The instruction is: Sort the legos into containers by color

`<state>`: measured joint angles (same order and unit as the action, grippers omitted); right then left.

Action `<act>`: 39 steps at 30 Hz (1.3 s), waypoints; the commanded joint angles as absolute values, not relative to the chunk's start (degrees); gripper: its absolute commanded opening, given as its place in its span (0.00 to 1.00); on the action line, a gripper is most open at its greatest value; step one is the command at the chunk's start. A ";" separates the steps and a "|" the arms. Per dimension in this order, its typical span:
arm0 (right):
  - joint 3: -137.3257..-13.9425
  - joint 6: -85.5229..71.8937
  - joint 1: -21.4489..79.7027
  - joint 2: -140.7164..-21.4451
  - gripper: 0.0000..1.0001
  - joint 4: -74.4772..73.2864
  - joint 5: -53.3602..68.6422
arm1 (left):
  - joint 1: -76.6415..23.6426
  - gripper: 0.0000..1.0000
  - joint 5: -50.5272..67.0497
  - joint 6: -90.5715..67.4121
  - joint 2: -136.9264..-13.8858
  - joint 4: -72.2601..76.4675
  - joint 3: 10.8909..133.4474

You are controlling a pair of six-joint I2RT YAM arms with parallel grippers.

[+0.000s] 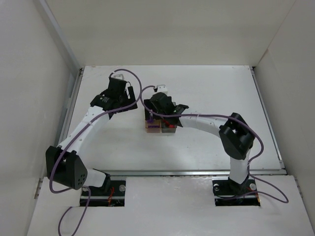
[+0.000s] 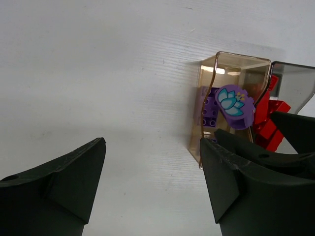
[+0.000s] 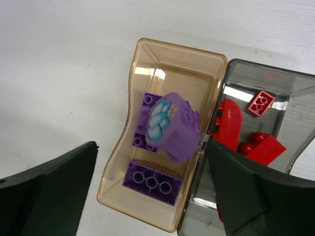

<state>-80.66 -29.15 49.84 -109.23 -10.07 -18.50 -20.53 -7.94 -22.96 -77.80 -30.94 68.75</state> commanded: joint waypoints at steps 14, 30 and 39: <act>-76.40 -27.51 15.00 -87.74 1.00 -25.22 -15.12 | -18.54 0.77 -20.03 -19.43 -73.65 -24.19 63.29; -69.61 -26.98 0.53 -80.16 1.00 -22.68 -12.92 | -15.73 0.80 -22.42 -17.23 -74.71 -21.01 63.19; -67.15 -26.46 0.53 -77.61 1.00 -22.15 -12.39 | -15.73 0.80 -21.27 -17.23 -74.71 -21.01 62.05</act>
